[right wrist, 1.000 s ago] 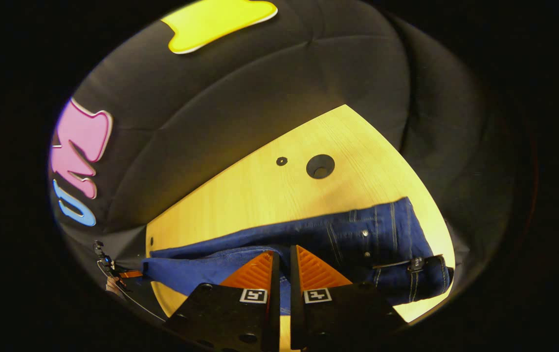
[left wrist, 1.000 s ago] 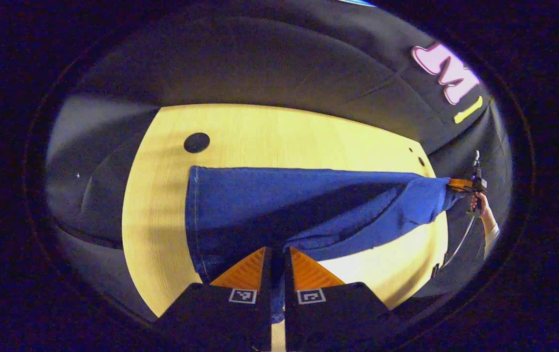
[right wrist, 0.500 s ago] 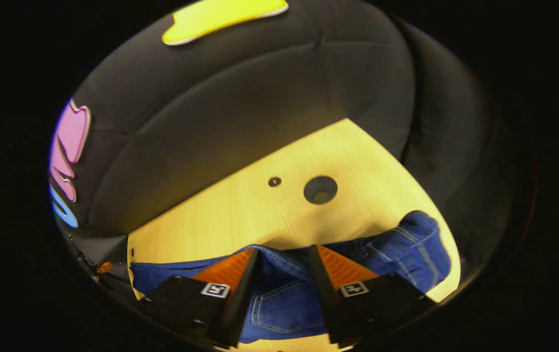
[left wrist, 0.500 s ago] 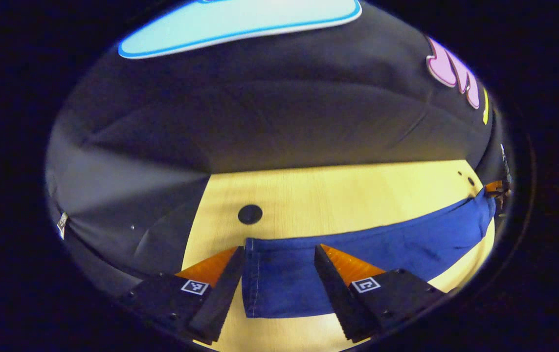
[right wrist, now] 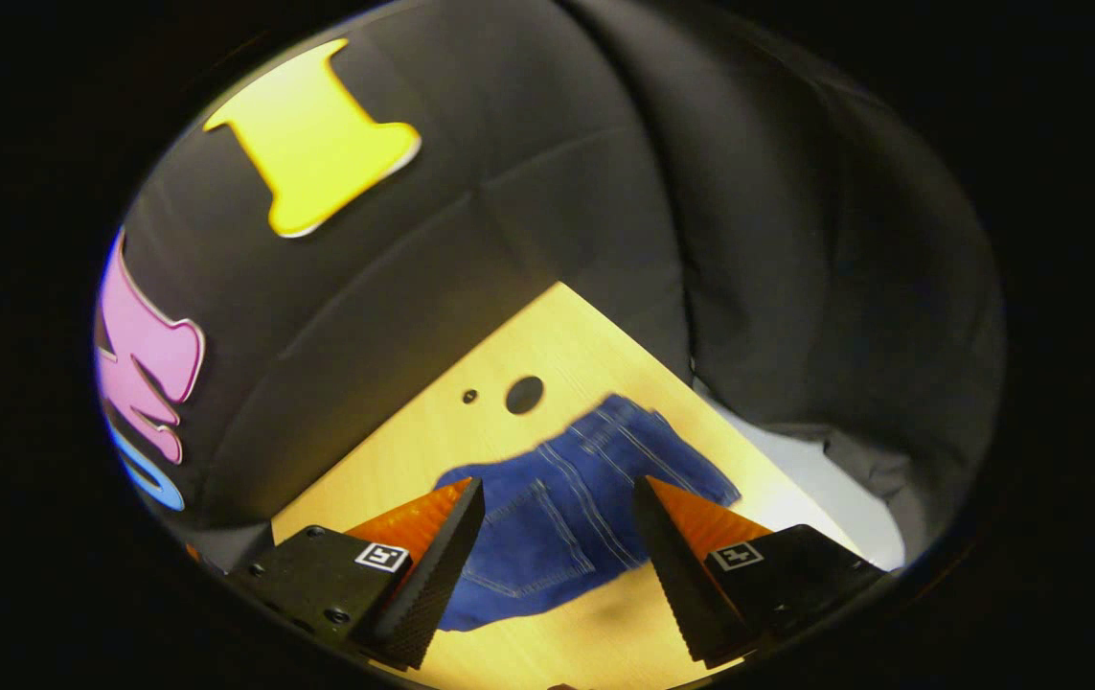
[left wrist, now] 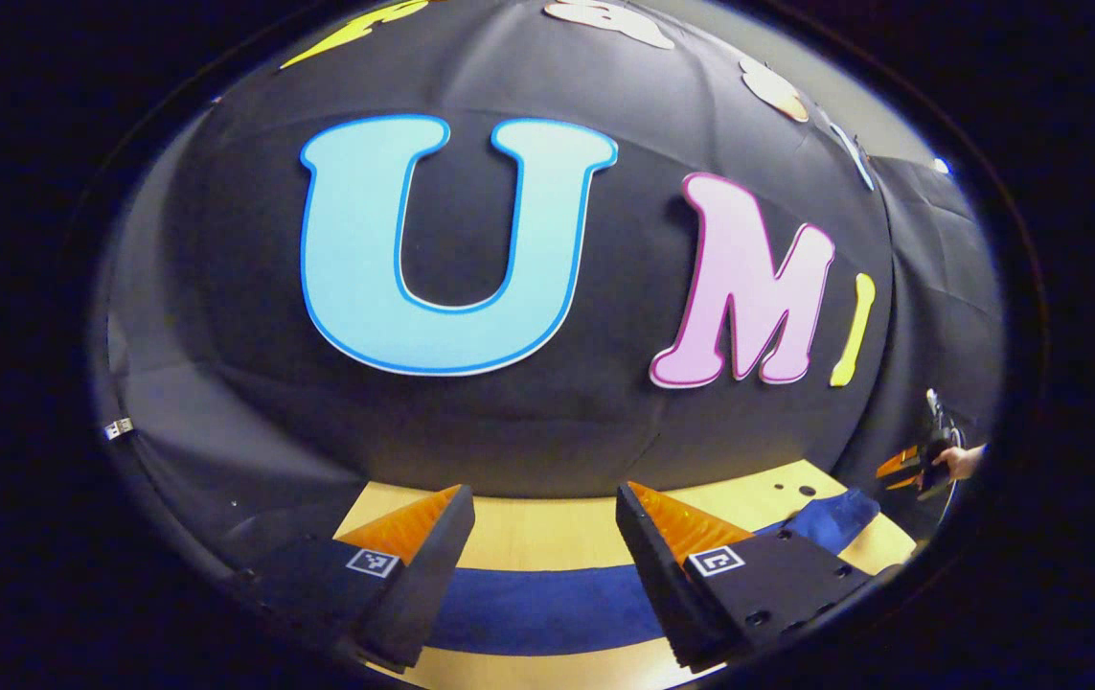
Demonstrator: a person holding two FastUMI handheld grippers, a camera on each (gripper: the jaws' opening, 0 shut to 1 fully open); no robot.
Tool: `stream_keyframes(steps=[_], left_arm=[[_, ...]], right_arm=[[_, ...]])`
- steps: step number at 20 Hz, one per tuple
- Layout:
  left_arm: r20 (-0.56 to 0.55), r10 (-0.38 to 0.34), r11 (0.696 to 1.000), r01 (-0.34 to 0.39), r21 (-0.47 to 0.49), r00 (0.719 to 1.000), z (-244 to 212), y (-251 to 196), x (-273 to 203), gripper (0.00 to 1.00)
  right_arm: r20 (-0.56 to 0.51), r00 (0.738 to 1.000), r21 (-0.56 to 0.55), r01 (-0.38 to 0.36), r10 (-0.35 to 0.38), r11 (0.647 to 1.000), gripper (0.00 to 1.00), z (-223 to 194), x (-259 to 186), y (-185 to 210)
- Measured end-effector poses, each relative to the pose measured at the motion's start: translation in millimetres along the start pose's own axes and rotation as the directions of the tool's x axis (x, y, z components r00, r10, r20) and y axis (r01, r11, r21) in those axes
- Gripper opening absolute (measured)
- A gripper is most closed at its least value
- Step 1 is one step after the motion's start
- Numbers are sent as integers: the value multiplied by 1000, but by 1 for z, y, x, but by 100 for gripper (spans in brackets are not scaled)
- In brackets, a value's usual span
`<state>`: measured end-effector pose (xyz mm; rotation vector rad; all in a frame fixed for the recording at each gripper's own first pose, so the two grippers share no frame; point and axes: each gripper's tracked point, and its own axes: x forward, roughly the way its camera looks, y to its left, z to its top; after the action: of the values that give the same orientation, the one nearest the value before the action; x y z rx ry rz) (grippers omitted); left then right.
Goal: Grasp the waist and the cuffs of the jeans and fold them to make the two legs overlap; first hold the waist and fold one-third of the jeans toward the cuffs, then hold the cuffs and fold the remaining one-third in the same direction to finish folding.
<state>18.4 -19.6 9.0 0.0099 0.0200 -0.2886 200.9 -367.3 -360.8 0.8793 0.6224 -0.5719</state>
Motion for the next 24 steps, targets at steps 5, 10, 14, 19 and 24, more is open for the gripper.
stream_keyframes(steps=[5, 10, 14, 19, 24], left_arm=[[67, -74, 982, 84, -168, 995, 11, -49, -32, 96], [30, -36, 994, 39, -99, 999, 3, -63, -49, 96], [5, -26, 999, 26, -37, 1000, -3, -70, -59, 96], [-33, 4, 998, -5, -55, 999, -19, -66, -64, 96], [-72, 33, 999, -35, -38, 997, -33, -61, -80, 96]], right_arm=[[-93, 989, 180, 131, -116, 975, 97, -38, 36, -45], [-86, 976, 204, 214, -201, 955, 95, -38, 47, -60], [-94, 963, 246, 268, -253, 931, 88, -42, 42, -74], [-74, 969, 308, 248, -237, 918, 89, -38, 48, -76], [-18, 985, 304, 167, -170, 938, 25, -26, 43, -69]])
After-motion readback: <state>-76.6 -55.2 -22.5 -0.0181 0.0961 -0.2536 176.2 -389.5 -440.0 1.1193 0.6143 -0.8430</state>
